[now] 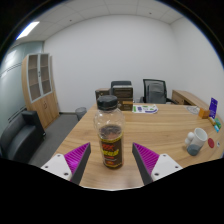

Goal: Pour water

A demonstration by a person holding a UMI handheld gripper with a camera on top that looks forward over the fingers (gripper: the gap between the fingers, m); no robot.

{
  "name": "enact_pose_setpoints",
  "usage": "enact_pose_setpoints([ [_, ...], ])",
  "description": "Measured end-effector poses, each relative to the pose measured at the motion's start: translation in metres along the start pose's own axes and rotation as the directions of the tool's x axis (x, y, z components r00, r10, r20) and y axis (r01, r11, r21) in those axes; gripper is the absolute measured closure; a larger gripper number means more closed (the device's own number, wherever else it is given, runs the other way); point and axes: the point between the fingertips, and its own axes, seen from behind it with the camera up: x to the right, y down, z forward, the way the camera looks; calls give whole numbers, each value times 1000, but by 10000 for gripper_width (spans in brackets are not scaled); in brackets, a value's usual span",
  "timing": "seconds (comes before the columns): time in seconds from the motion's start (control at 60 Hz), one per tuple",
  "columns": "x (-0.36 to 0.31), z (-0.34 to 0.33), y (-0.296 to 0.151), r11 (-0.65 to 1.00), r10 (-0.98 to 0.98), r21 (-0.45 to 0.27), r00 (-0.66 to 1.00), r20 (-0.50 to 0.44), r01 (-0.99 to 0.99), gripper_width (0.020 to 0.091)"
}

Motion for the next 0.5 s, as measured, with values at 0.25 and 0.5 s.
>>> enact_pose_setpoints([
  [0.25, 0, 60, -16, 992, -46, 112, 997, -66, 53, 572],
  [0.5, 3, 59, -18, 989, -46, 135, 998, -52, 53, 734],
])
